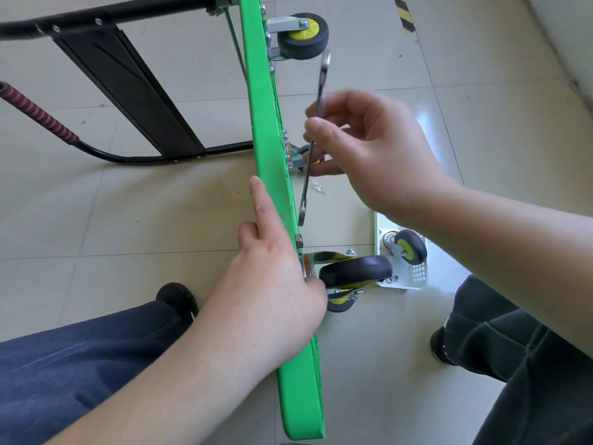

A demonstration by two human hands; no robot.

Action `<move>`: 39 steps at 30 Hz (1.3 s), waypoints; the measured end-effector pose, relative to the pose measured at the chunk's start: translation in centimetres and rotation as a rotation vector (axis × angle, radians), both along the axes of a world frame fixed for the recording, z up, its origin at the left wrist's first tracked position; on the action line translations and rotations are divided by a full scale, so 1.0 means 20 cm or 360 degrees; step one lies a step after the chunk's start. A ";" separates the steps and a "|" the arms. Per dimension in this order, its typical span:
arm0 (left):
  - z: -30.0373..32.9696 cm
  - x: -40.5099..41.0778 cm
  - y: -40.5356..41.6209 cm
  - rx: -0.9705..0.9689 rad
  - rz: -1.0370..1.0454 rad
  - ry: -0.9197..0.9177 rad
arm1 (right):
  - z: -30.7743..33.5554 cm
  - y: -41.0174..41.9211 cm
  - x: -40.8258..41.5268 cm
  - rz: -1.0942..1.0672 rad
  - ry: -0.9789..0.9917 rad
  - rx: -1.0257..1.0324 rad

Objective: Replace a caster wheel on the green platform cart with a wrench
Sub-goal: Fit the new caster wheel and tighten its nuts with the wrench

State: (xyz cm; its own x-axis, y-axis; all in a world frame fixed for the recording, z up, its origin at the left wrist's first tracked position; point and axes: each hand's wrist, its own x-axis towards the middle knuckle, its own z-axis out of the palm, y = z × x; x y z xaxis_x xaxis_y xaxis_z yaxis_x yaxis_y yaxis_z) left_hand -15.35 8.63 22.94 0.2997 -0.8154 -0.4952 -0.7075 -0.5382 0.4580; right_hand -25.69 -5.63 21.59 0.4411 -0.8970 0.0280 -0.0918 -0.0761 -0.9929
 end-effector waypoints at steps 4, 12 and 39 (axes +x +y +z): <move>0.00 0.00 0.00 -0.0024 0.0006 0.0025 | 0.03 0.06 -0.02 0.0202 0.0045 -0.0318; 0.00 0.01 0.00 -0.0108 0.0027 0.0094 | 0.01 0.13 -0.05 0.0368 0.0111 -0.0504; 0.01 0.01 0.00 -0.0008 -0.0012 -0.0018 | -0.20 -0.02 0.03 -0.0127 0.0126 0.1034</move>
